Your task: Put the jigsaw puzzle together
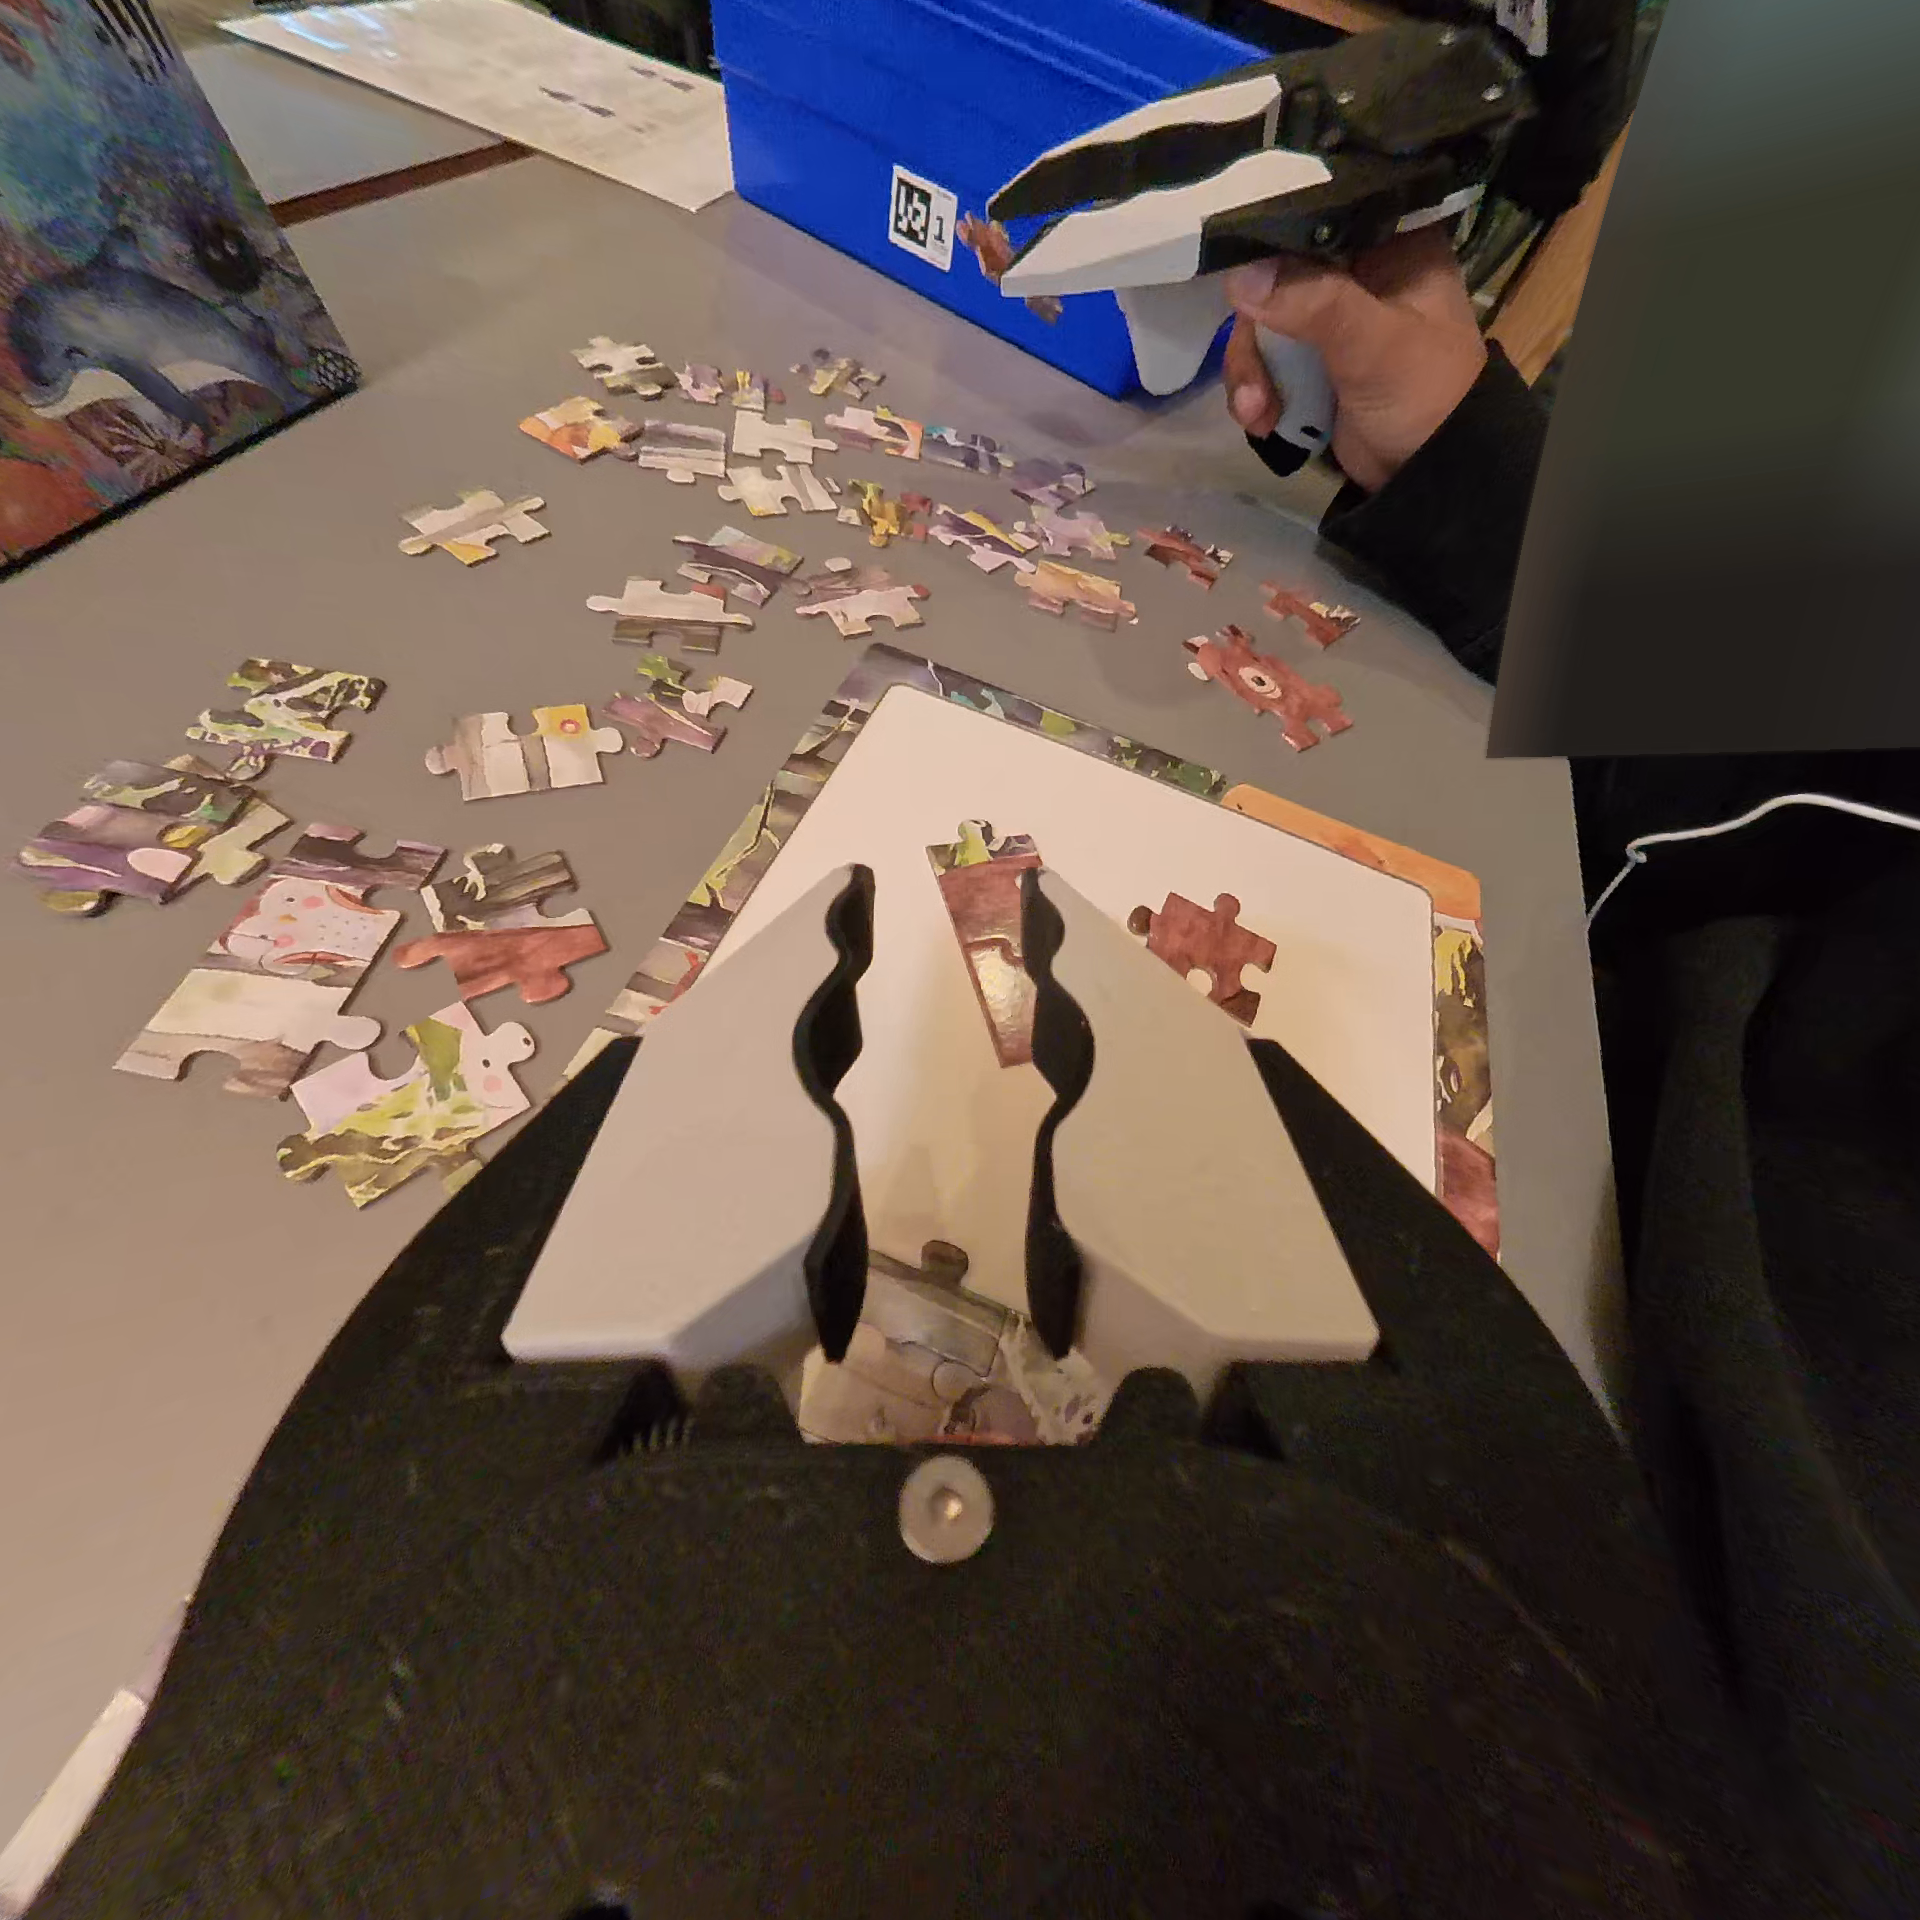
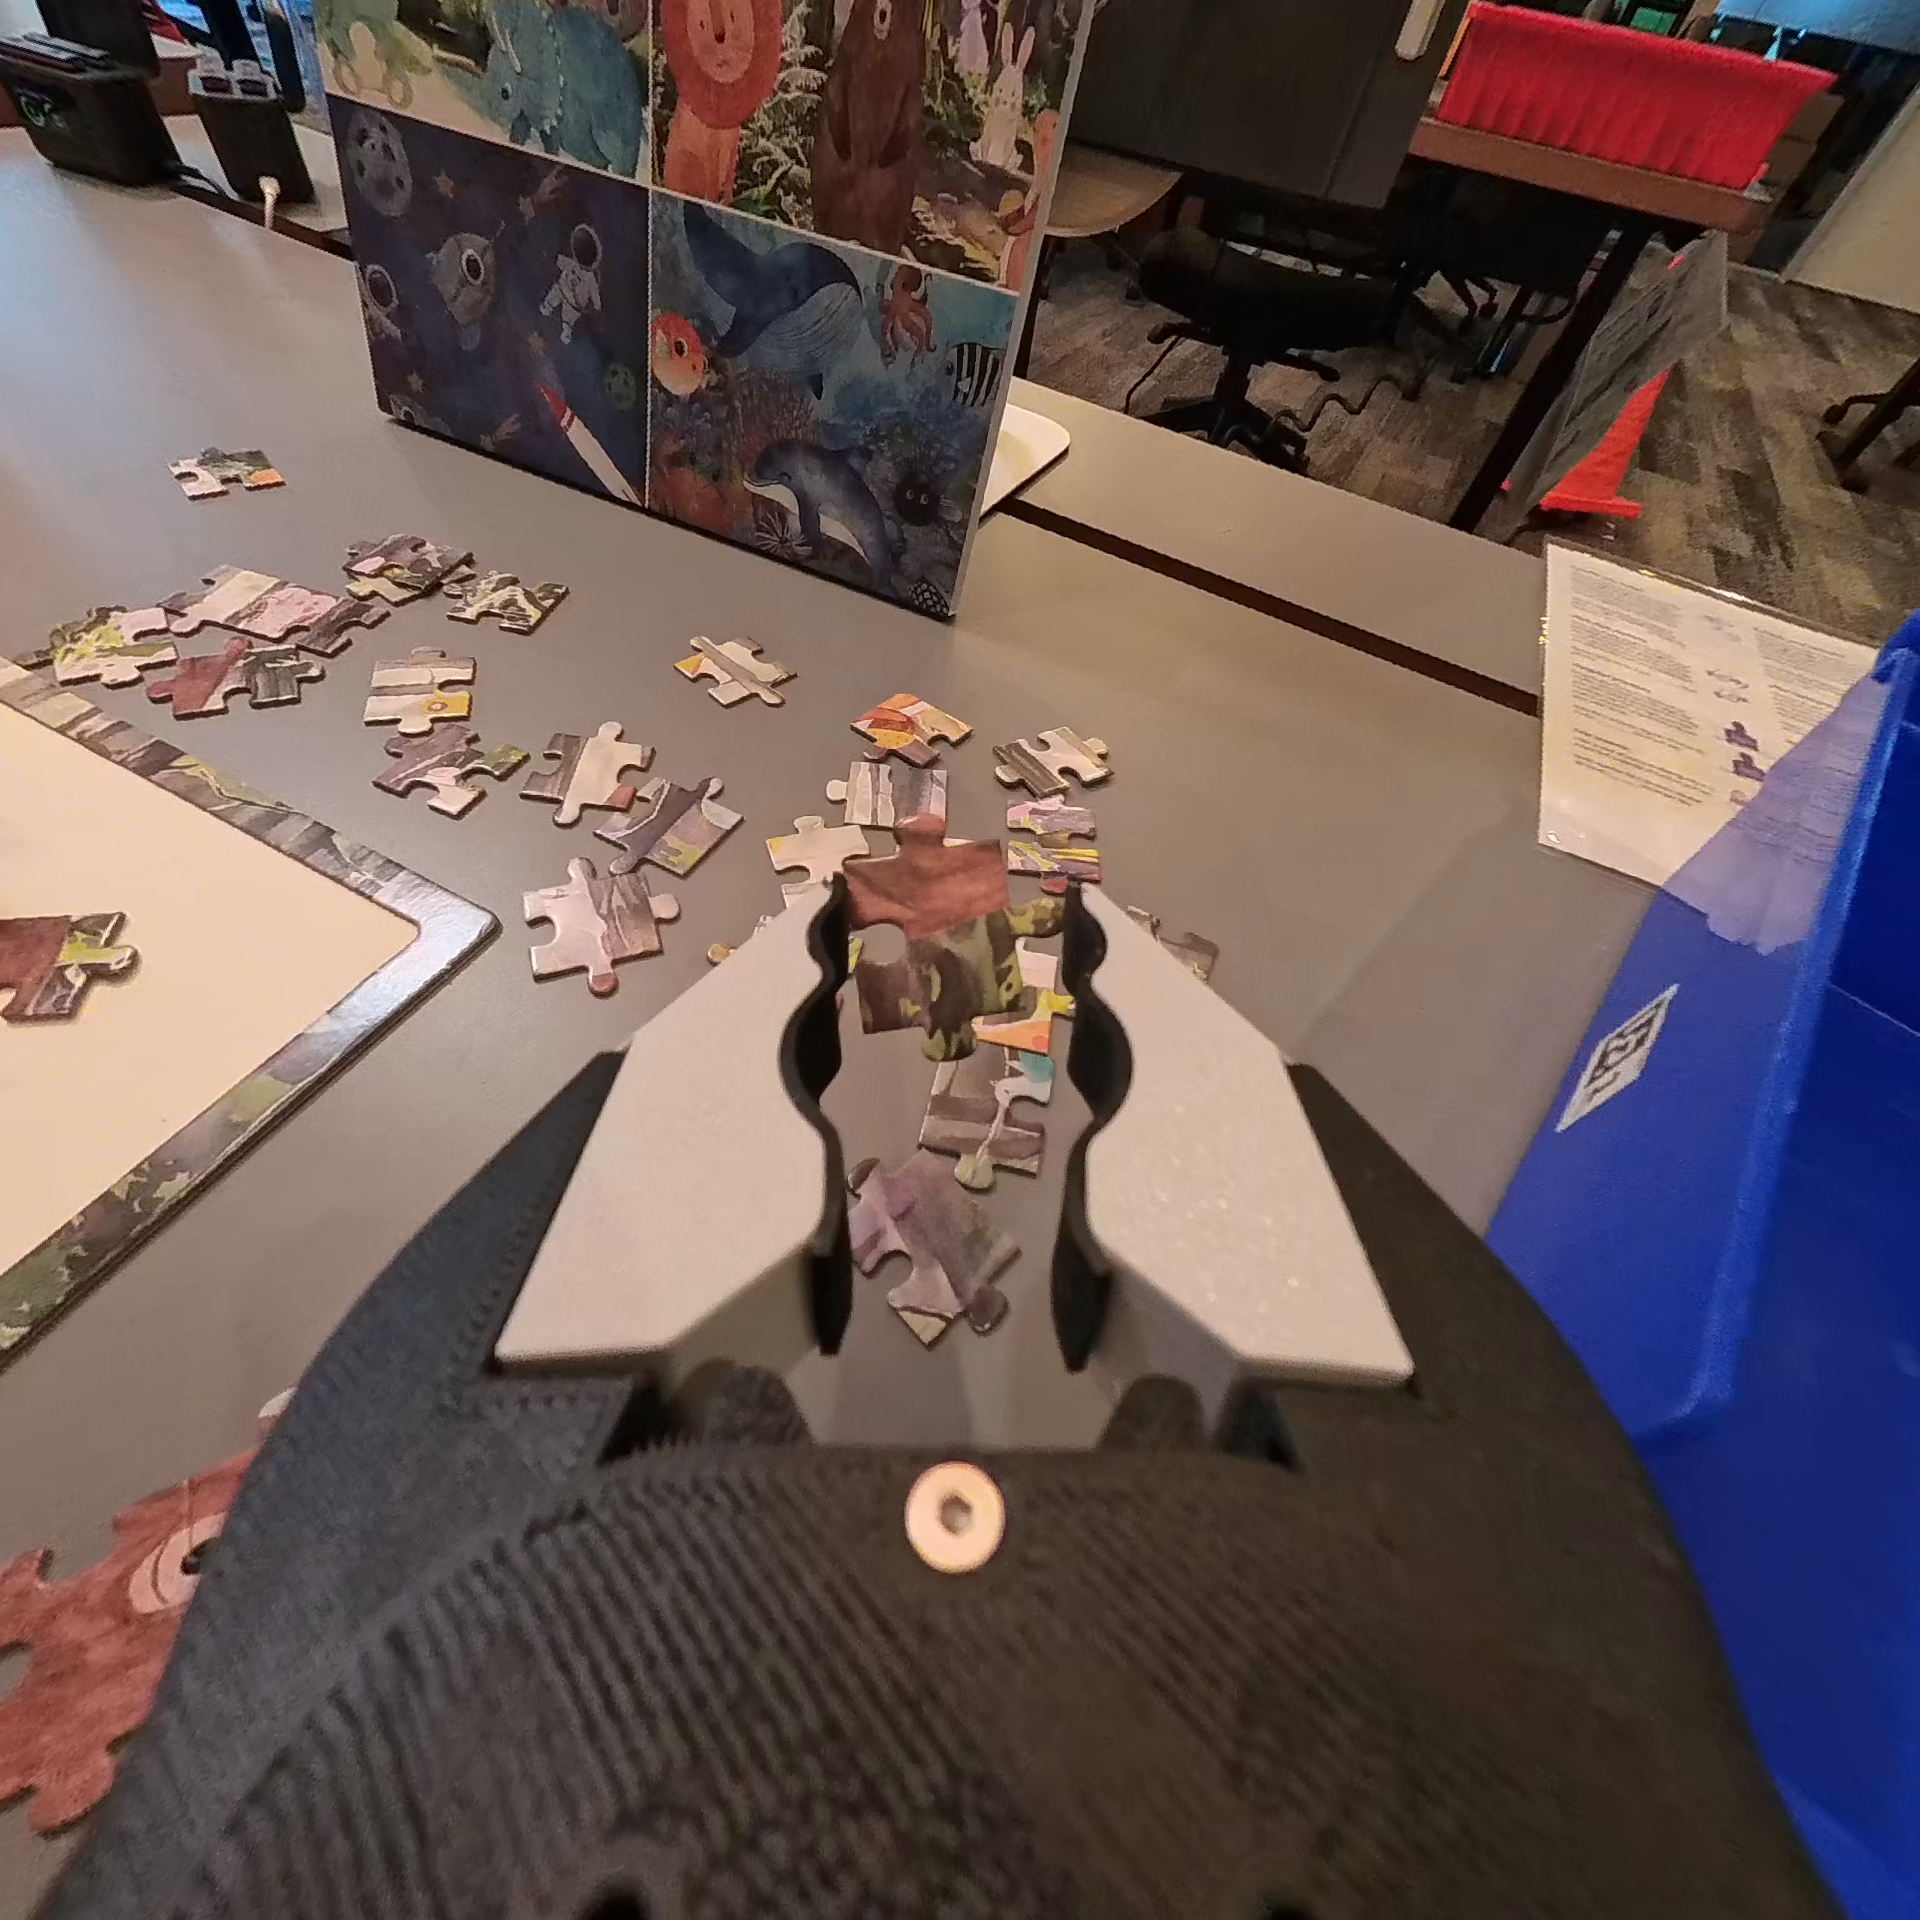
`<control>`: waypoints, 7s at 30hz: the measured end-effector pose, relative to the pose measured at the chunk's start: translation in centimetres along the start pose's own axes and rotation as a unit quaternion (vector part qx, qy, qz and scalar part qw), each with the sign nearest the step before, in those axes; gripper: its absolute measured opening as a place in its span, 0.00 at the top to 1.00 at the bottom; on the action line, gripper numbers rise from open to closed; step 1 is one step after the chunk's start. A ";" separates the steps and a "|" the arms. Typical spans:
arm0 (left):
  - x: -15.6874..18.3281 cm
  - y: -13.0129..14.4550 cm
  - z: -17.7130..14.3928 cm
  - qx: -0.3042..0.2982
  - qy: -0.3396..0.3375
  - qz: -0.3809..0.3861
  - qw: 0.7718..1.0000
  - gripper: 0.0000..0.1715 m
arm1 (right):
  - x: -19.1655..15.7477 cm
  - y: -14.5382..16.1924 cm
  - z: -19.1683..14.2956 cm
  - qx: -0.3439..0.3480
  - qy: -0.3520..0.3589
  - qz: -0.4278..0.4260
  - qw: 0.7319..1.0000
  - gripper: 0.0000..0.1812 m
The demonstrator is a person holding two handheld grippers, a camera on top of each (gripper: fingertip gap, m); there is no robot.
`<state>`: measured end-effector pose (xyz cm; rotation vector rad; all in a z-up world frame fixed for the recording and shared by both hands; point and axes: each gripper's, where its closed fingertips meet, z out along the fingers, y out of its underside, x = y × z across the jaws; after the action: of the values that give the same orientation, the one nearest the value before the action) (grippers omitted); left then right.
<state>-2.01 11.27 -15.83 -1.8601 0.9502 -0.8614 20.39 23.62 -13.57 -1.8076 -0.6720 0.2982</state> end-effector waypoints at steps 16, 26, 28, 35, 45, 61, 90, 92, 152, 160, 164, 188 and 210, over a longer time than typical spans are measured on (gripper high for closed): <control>0.0 -0.5 0.0 0.017 -0.005 0.011 1.000 0.86 | -0.4 0.3 0.2 -0.010 -0.007 -0.005 1.000 0.78; 0.1 -0.8 -0.1 0.025 -0.010 0.020 0.999 0.87 | -0.4 0.5 0.4 -0.015 -0.008 -0.007 1.000 0.78; 0.1 -1.2 -0.3 0.036 -0.013 0.027 0.999 0.89 | -0.4 0.5 0.4 -0.016 -0.009 -0.007 1.000 0.78; 0.0 -1.6 -0.6 0.050 -0.015 0.024 0.998 0.89 | -0.7 0.7 0.5 -0.021 -0.015 -0.010 1.000 0.78; 0.1 -1.4 -0.5 0.044 -0.015 0.026 0.999 0.89 | -3.6 0.9 1.0 -0.030 -0.079 -0.034 0.996 0.78; 0.1 -1.2 -0.4 0.041 -0.016 0.028 0.999 0.89 | -6.5 1.8 1.4 -0.053 -0.140 -0.063 0.987 0.78; 0.1 -1.0 -0.2 0.035 -0.019 0.032 0.999 0.89 | -10.8 3.3 1.1 -0.084 -0.245 -0.085 0.962 0.78; 0.1 -1.0 -0.2 0.035 -0.019 0.032 0.999 0.89 | -11.3 4.1 1.1 -0.102 -0.260 -0.086 0.956 0.78; 5.2 5.3 1.6 -0.185 0.050 -0.002 0.981 0.77 | -25.1 5.5 -2.3 -0.177 -0.347 -0.166 0.906 0.86; 3.0 4.9 1.6 -0.162 0.007 -0.014 0.987 0.72 | -25.6 5.5 -2.3 -0.163 -0.372 -0.166 0.898 0.73; 3.2 5.5 1.9 -0.174 0.009 -0.011 0.985 0.72 | -25.6 5.5 -2.2 -0.166 -0.379 -0.164 0.895 0.76; 4.6 5.0 1.2 -0.173 0.033 -0.009 0.984 0.76 | -24.5 4.1 -2.0 -0.137 -0.341 -0.153 0.917 0.83; 5.7 5.7 2.1 -0.183 0.055 0.008 0.982 0.76 | -24.2 4.8 -0.1 -0.216 -0.277 -0.083 0.933 0.83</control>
<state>0.91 5.21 -20.70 -2.1258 1.2589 -0.8261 2.37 8.50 -21.07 -2.0767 -1.3671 0.5939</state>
